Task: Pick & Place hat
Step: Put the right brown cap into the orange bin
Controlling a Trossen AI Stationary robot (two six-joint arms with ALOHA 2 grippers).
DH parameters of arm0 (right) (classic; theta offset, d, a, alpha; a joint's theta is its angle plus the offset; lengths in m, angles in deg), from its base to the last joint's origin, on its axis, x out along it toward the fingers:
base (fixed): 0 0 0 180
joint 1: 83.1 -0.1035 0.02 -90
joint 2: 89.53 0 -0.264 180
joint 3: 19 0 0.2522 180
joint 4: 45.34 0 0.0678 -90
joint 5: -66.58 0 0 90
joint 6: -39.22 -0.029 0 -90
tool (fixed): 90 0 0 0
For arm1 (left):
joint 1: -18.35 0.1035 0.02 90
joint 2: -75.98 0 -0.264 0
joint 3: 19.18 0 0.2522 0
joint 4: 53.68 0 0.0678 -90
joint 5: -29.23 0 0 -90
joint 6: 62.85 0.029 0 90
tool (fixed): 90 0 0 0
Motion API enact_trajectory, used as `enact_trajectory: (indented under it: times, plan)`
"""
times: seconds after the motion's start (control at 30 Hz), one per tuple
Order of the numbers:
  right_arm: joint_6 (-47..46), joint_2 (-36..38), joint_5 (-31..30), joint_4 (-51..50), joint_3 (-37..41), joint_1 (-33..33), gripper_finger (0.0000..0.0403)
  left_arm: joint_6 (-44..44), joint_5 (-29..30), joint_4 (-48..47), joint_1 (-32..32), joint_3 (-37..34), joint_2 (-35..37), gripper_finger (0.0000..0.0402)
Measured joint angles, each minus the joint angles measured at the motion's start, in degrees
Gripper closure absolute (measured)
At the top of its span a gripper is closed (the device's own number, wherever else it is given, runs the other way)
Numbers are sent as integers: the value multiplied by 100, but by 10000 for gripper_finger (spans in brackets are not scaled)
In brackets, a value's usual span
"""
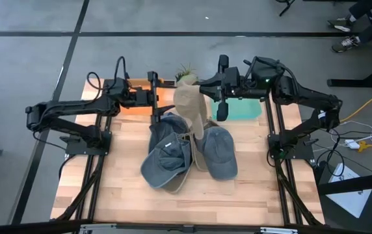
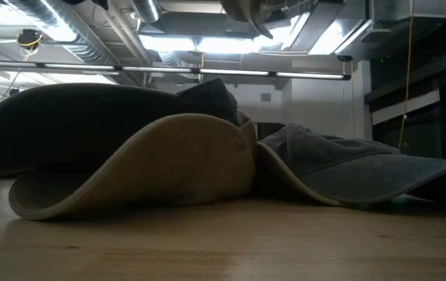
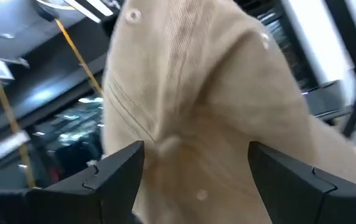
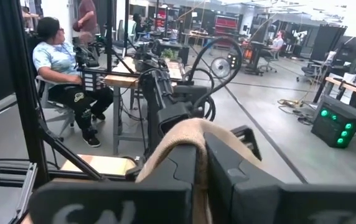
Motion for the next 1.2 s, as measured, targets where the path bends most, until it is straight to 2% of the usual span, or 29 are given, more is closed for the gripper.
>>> enact_trajectory:
  times: [0.23,0.53,0.63,0.8,1.13,1.2]
  plan:
    - [-5,-31,0,10,0,-2,383,374,425,476,-176,22,-93,119]
    - [-142,-31,0,76,0,-2,382,636,434,577,-282,27,-214,119]
    - [-187,-31,0,76,0,-2,382,565,279,584,-280,25,-236,133]
    - [-190,-31,-2,70,0,-2,382,383,223,533,-267,25,-264,194]
    - [-190,-31,-113,-179,0,-2,381,119,227,308,-265,25,-261,367]
    - [-189,-31,-114,-286,1,-2,379,-50,229,164,-265,25,-261,380]
